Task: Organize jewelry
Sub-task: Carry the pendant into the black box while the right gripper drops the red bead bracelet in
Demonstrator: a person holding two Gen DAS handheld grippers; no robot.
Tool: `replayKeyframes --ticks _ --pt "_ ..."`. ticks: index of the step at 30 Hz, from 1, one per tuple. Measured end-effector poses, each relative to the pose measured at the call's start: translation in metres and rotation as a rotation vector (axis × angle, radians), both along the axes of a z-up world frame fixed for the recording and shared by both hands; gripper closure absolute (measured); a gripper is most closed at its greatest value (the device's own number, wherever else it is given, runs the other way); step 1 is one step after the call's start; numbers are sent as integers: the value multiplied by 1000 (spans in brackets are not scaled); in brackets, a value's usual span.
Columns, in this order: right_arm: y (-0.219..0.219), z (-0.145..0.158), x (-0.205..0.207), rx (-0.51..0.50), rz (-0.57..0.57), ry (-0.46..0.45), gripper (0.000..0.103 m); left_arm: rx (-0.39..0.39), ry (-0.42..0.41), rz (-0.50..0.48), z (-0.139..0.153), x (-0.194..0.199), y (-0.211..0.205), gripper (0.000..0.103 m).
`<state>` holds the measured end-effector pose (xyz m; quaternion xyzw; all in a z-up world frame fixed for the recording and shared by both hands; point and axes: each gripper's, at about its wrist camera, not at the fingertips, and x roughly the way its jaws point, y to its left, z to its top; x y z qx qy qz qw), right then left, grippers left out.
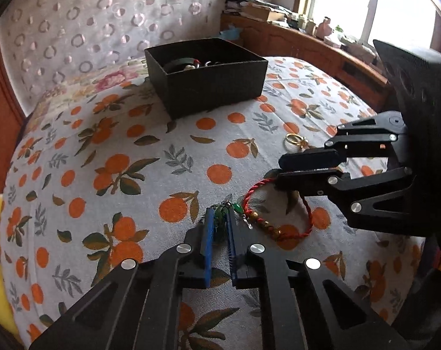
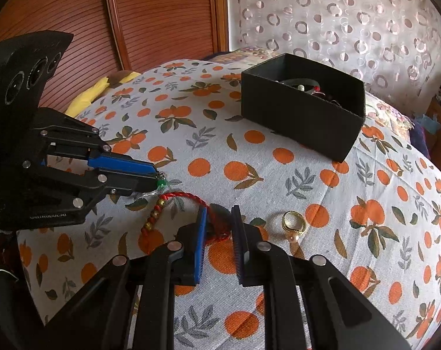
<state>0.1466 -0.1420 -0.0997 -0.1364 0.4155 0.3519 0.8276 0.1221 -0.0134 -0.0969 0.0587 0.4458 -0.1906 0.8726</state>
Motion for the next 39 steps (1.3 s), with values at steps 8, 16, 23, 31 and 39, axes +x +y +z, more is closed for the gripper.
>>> replayKeyframes --ticks 8,16,23,31,39 --pt "-7 3 0 0 -16 -21 95 -50 -48 87 13 5 19 97" --pt "-16 35 14 59 -55 -92 95 -66 -121 129 37 28 20 97" --pt "-30 71 43 98 -96 -175 95 -60 -166 146 51 51 12 96" --pt "-36 99 86 130 -111 -245 95 -58 -199 153 63 75 6 96" --pt "-30 88 125 167 -126 -215 95 -58 -215 168 72 95 2 96"
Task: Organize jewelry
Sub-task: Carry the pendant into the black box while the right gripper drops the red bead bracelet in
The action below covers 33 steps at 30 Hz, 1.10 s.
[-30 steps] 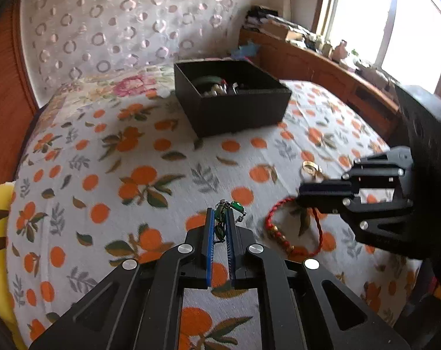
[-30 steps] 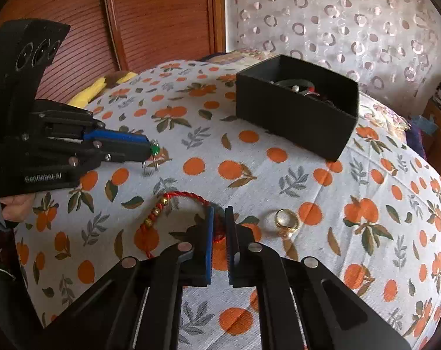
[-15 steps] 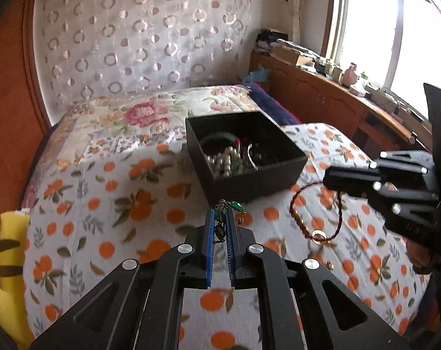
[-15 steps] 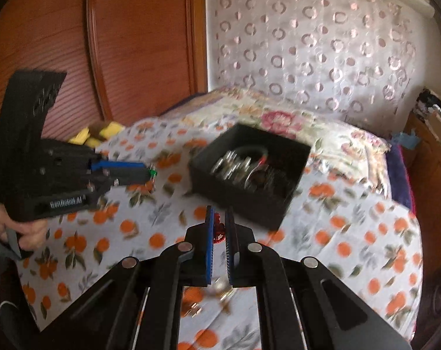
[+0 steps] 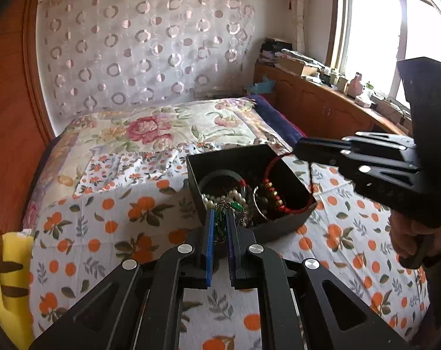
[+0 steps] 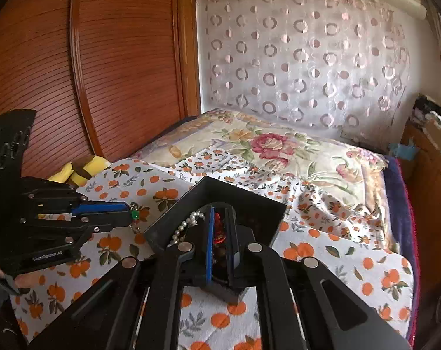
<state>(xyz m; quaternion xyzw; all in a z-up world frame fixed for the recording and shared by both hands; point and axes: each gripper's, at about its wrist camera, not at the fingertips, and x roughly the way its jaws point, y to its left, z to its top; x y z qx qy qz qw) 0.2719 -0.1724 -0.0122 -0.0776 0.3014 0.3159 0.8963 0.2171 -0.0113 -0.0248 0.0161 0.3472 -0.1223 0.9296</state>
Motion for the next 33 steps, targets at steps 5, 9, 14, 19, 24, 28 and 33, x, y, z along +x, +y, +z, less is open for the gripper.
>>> replayKeyframes --ticks 5,9,14,19,24,28,33 --pt "2 -8 7 -9 -4 -21 94 4 -4 -3 2 14 -5 96" --pt "1 -13 11 -20 -12 -17 93 6 -5 -8 1 23 -10 96" --pt "-6 -20 9 -28 -26 -12 85 -9 0 -8 0 36 -17 96" --pt "-18 -23 0 -37 -45 -14 79 -18 9 -10 -4 53 -27 96" --pt "-40 -23 -12 -31 -81 -4 79 -10 13 -10 -7 67 -33 96" --pt "-54 -27 -21 -27 -111 16 79 -3 18 -7 -8 75 -37 96" --pt "-66 -36 -36 -37 -125 41 79 4 26 -4 -11 78 -38 96"
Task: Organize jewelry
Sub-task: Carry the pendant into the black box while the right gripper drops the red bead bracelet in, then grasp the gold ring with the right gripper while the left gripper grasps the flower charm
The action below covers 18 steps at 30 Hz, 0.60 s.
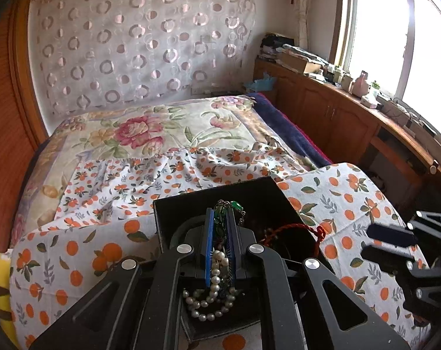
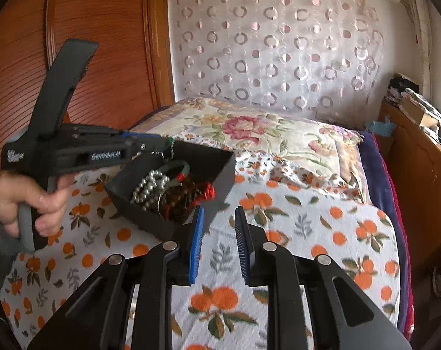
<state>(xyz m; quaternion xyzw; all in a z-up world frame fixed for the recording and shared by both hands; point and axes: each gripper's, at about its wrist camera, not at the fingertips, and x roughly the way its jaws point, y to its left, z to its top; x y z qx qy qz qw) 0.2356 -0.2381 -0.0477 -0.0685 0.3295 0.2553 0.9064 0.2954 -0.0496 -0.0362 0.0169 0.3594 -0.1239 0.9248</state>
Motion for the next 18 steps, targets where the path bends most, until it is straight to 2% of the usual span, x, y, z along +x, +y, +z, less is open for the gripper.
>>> replayKeyframes --ticks 2,6,10,12,17,18 --pt "0 -4 -5 -3 -3 16 79 12 -5 9 0 0 -1 94" --pt "0 -15 -20 -15 10 50 79 11 -8 8 1 -7 -2 71" --pt "7 -21 -35 -13 39 82 79 0 -14 -5 4 -27 -2 69" --pt "12 -25 -44 -12 61 99 79 1 -17 -13 3 -43 -1 59" --pt "27 -35 -57 -51 107 122 79 20 -4 -28 -9 -81 2 55" --pt "29 -37 -58 -58 113 126 78 22 0 -28 -11 -85 3 51"
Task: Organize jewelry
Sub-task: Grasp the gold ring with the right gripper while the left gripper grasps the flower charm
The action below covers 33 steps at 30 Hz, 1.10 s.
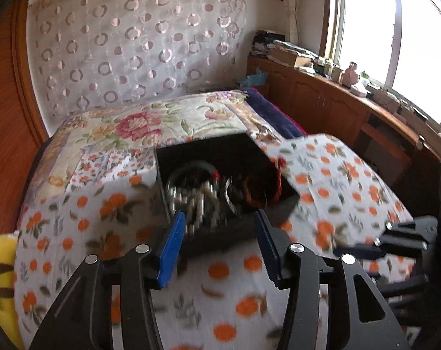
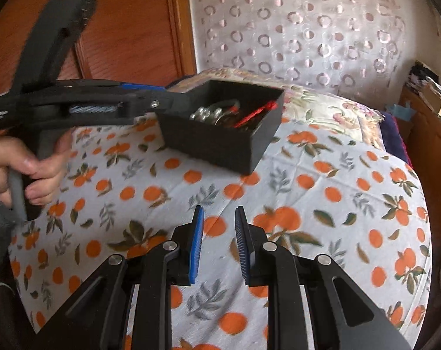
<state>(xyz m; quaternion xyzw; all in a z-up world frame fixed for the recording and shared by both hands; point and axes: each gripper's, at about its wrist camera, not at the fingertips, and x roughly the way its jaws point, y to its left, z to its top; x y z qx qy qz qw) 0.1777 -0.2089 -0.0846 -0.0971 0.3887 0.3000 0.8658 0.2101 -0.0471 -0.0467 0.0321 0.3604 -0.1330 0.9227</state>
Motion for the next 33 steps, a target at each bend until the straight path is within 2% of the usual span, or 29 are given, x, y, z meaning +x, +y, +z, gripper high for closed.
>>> replayKeyframes --ticks 2,15,19,20,23,33 --pt "1 -3 -2 -9 7 9 77 11 4 5 -6 -13 4 44" --pt "18 -16 -9 -39 56 68 77 3 72 20 -31 -52 23 44" --pt "19 -14 -10 -55 65 57 77 -3 76 17 -33 -56 21 44" --pt "20 -14 -11 -67 67 52 84 -3 78 15 -33 -57 21 44" --pt "19 -13 -11 -75 73 55 92 -2 81 6 -34 -57 16 44" --pt "-16 0 -14 -44 5 33 92 -17 113 -64 -40 -66 -12 44"
